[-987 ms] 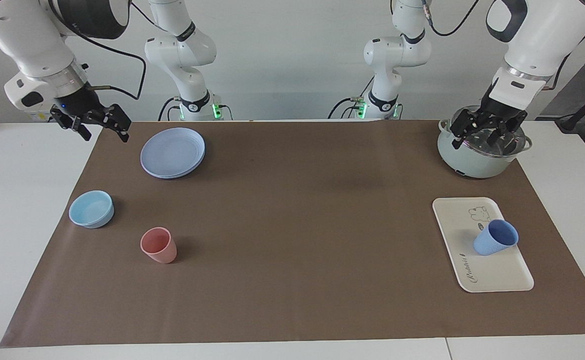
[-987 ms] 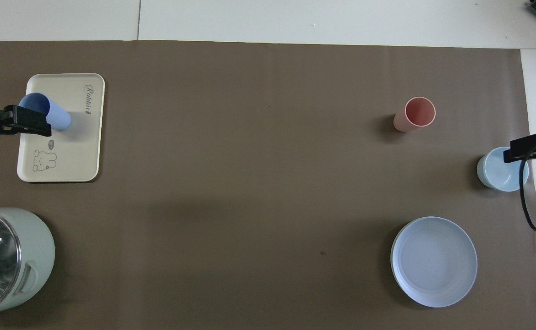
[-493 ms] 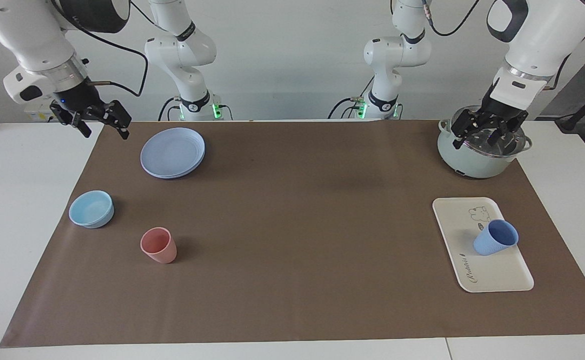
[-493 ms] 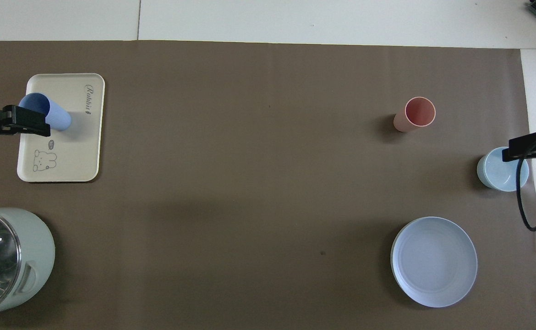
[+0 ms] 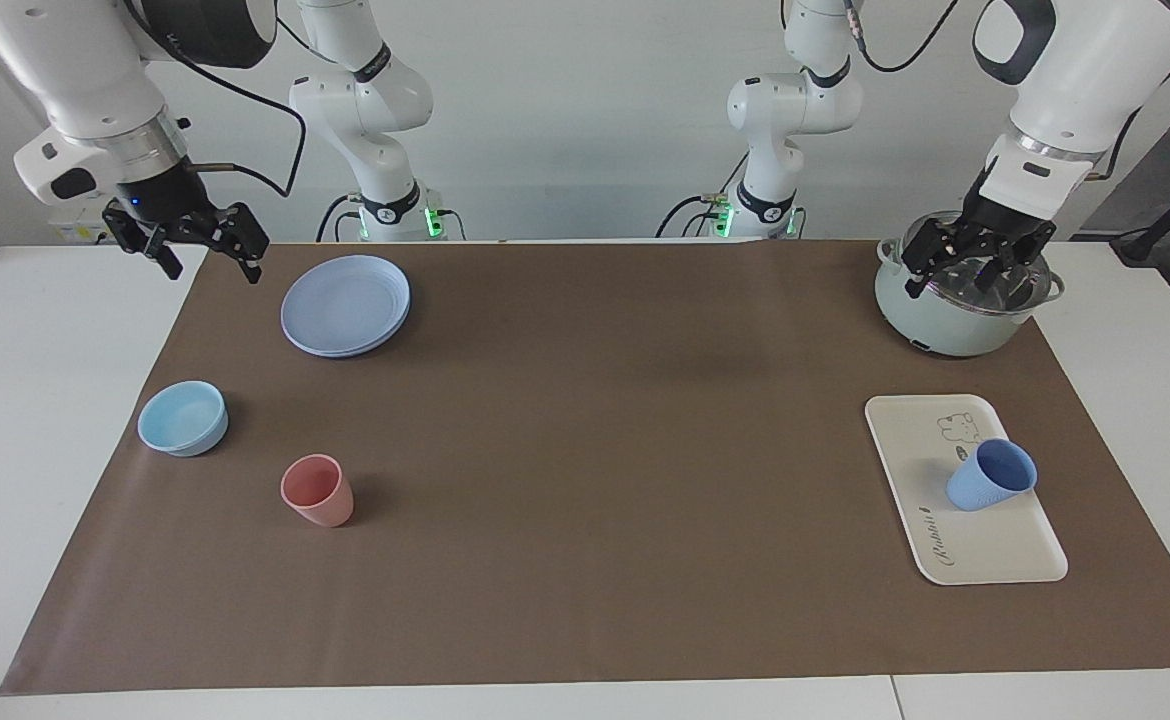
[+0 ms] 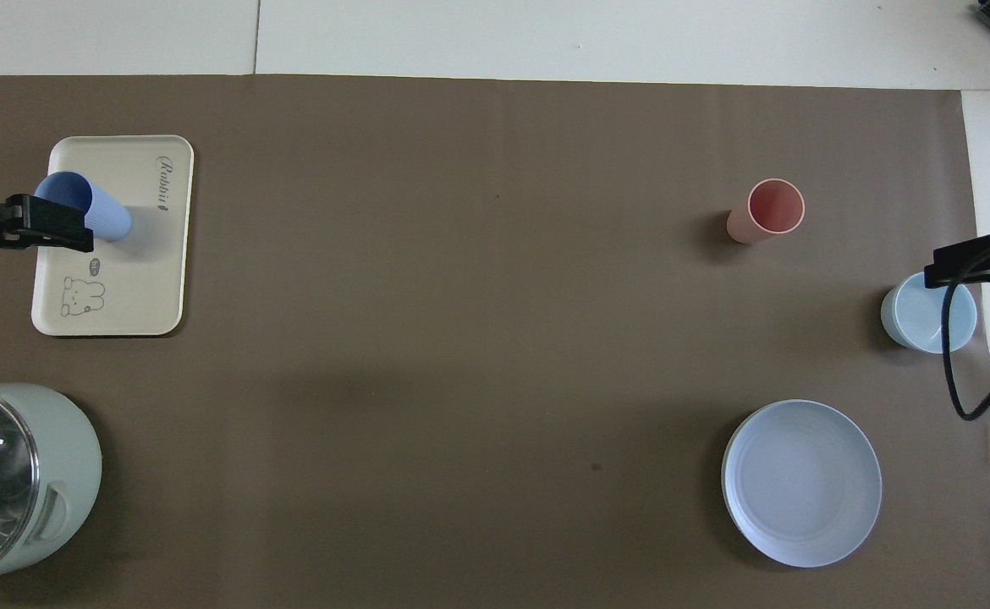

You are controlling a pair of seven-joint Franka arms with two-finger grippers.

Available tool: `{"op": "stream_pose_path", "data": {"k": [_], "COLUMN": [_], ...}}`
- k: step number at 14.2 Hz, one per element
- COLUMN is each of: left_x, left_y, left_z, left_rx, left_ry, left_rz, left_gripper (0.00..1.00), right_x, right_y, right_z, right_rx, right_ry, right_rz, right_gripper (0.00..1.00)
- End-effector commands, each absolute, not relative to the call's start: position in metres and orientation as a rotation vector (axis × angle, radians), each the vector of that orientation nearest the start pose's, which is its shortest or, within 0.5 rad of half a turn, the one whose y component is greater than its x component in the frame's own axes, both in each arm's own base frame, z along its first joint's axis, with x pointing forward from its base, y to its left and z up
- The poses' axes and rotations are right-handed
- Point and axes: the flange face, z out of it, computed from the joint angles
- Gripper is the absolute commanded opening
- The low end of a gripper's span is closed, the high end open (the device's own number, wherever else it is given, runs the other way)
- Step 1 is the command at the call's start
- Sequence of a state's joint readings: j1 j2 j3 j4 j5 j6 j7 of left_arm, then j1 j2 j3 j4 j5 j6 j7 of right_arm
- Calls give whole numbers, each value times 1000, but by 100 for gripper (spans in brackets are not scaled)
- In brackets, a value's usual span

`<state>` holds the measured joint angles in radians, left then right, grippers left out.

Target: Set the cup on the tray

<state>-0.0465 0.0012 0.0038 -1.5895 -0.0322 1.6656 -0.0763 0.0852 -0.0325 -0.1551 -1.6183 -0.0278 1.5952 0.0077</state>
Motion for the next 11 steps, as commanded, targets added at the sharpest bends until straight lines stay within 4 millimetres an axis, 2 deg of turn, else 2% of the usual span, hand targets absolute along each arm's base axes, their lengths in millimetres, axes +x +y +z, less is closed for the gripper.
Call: {"op": "stream_pose_path", "data": {"k": [1,11], "left_x": [556,557], "left_y": [-28,-26], "left_z": [626,626], "left_rx": [-3165,-3165], "left_ry": [-41,-46], "left_rz": [-112,-114], "left_gripper": [100,100], "right_x": [541,538], "right_y": [-41,-37], "right_z": [626,624], "right_rx": [-3175,-3138], "right_ry": [119,166], "right_rz": [0,13], "right_gripper": [100,100]}}
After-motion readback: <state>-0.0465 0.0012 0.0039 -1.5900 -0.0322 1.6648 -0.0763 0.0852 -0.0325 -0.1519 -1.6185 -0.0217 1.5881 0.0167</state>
